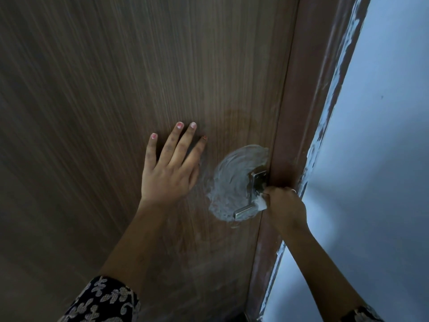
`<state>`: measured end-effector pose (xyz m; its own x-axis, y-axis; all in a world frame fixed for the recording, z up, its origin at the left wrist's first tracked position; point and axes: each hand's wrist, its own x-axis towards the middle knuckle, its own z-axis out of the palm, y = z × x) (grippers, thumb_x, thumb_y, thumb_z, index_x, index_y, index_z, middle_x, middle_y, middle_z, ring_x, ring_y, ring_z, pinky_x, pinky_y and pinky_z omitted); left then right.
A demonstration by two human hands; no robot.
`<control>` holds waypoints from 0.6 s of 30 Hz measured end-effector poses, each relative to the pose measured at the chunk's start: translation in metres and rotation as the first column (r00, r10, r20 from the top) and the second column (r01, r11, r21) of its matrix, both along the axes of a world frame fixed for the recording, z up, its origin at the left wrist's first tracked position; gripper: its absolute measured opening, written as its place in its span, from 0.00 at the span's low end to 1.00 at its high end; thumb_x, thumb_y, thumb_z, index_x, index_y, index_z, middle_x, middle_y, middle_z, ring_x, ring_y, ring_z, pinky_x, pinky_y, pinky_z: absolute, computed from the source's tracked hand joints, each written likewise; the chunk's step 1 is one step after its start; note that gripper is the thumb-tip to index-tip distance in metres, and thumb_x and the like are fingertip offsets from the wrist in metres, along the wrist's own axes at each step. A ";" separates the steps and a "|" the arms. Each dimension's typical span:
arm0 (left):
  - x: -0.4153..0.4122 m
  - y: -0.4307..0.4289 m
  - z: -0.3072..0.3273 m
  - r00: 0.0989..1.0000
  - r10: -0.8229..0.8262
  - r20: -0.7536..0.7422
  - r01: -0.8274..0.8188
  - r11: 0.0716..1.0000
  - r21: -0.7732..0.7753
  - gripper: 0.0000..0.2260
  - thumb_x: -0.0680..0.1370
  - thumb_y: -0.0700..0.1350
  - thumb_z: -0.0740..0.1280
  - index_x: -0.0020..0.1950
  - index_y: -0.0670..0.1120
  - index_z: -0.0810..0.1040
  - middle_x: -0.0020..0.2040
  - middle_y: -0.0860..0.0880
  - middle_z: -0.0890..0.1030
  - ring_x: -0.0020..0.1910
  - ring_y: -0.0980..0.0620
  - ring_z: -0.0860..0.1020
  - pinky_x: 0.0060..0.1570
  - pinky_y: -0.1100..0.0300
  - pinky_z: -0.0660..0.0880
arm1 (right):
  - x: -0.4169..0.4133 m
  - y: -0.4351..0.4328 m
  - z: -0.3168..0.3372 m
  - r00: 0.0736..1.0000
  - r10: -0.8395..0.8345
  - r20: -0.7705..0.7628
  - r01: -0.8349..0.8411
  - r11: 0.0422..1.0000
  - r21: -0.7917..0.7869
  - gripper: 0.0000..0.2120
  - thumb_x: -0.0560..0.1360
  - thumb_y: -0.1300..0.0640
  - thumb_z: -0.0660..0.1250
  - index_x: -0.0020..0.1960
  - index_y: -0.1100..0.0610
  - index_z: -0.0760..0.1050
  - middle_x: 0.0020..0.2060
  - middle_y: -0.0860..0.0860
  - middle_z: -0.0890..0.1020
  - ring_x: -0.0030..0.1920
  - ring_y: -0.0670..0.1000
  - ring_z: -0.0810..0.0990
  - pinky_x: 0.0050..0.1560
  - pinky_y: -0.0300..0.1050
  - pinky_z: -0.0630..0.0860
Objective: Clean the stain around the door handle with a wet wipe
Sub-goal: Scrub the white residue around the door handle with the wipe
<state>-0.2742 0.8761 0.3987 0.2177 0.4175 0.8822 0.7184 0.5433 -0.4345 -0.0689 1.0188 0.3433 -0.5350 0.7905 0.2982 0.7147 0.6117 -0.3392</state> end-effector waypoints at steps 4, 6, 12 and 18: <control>0.000 0.000 -0.001 1.000 -0.003 0.002 0.003 1.000 0.003 0.18 0.80 0.50 0.59 0.70 0.51 0.71 0.73 0.47 0.69 0.73 0.48 0.63 0.73 0.43 0.50 | 0.007 0.009 -0.020 0.991 0.059 -0.122 -0.073 0.991 -0.115 0.11 0.74 0.49 0.69 0.47 0.57 0.82 0.44 0.53 0.86 0.44 0.52 0.83 0.54 0.42 0.75; 0.000 0.000 -0.001 1.000 0.001 0.004 -0.001 1.000 0.005 0.18 0.80 0.50 0.60 0.70 0.51 0.71 0.73 0.48 0.68 0.74 0.48 0.63 0.72 0.43 0.51 | 0.006 0.012 -0.023 0.981 0.066 -0.180 -0.089 0.988 -0.123 0.10 0.73 0.51 0.71 0.45 0.59 0.82 0.43 0.54 0.86 0.42 0.52 0.83 0.53 0.42 0.76; 0.000 0.000 -0.001 1.000 0.005 0.004 -0.005 1.000 0.006 0.18 0.80 0.50 0.60 0.70 0.51 0.71 0.74 0.48 0.68 0.74 0.48 0.62 0.72 0.43 0.51 | -0.004 -0.015 -0.049 0.920 0.070 -0.386 -0.078 0.997 -0.004 0.12 0.73 0.68 0.67 0.56 0.62 0.80 0.56 0.60 0.81 0.60 0.60 0.78 0.63 0.49 0.71; 0.001 0.001 -0.001 1.000 -0.006 0.011 0.006 1.000 0.013 0.18 0.80 0.50 0.60 0.70 0.51 0.71 0.73 0.48 0.68 0.74 0.49 0.63 0.73 0.44 0.50 | -0.007 -0.029 -0.076 0.826 0.287 -0.484 -0.262 0.958 0.121 0.16 0.71 0.70 0.70 0.57 0.60 0.80 0.58 0.55 0.81 0.61 0.54 0.77 0.62 0.46 0.74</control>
